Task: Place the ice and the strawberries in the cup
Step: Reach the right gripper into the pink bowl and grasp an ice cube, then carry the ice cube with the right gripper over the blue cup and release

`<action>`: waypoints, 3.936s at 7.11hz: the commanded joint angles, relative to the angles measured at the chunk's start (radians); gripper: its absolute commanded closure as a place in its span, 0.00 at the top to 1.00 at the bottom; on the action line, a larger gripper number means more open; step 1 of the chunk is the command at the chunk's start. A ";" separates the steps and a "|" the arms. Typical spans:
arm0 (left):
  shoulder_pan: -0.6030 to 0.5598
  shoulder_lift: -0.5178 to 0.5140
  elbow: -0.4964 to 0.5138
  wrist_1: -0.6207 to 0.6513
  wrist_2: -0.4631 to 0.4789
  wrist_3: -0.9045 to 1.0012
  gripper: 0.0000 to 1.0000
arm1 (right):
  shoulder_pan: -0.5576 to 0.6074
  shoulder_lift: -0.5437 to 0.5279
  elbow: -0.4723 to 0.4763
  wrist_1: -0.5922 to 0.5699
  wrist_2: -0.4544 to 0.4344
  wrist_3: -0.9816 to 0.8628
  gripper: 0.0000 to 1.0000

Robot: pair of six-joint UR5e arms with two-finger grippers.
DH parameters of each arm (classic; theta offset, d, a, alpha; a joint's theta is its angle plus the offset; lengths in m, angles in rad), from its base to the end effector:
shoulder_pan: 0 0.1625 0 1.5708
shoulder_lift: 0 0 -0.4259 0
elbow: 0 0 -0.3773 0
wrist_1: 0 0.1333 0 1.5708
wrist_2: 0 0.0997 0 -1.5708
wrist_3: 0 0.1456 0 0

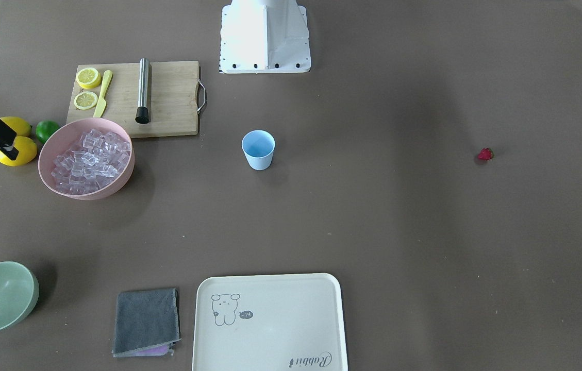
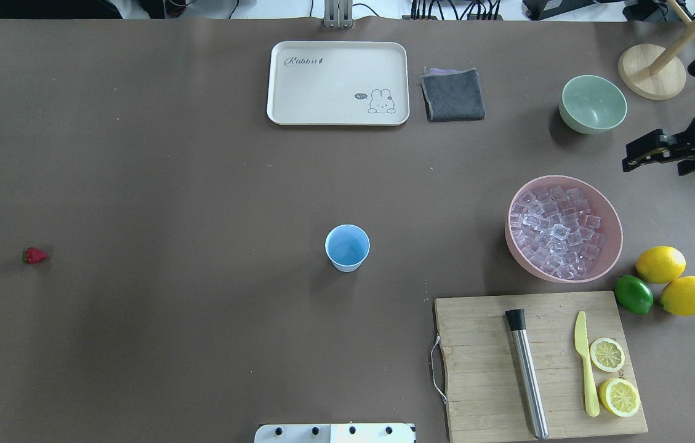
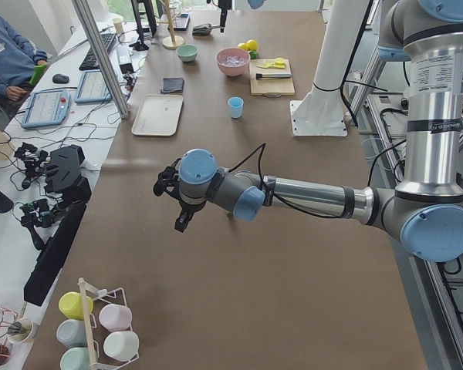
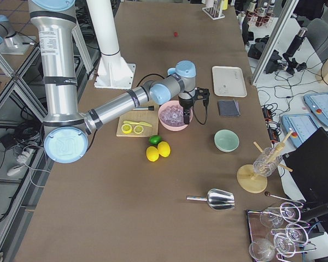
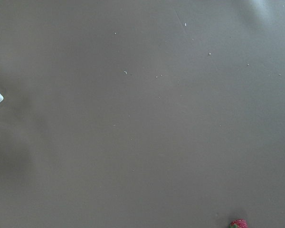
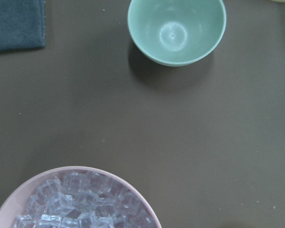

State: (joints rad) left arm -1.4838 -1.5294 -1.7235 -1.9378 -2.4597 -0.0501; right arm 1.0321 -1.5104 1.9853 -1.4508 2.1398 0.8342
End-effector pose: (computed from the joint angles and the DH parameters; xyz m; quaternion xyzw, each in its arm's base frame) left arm 0.0222 -0.4880 0.5817 0.1848 0.4314 0.1180 0.8751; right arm -0.2159 -0.4681 0.4608 0.0475 -0.3859 0.0537 0.9198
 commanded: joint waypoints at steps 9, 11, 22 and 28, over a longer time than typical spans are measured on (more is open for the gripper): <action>0.019 -0.008 -0.001 -0.004 -0.002 -0.002 0.99 | -0.302 -0.001 -0.040 0.090 -0.187 0.223 0.86; 0.019 -0.008 -0.001 -0.004 -0.002 -0.002 0.99 | -0.313 -0.001 -0.042 0.090 -0.192 0.223 0.83; 0.034 -0.003 0.002 -0.006 -0.001 0.003 0.99 | -0.253 0.102 0.016 0.013 -0.124 0.206 0.00; 0.036 0.000 0.004 -0.021 -0.002 -0.001 0.99 | -0.419 0.612 -0.118 -0.226 -0.225 0.555 0.00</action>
State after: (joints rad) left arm -1.4486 -1.5294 -1.7186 -1.9579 -2.4615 -0.0494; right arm 0.6697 -0.9882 1.9130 -1.6728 1.9747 1.2877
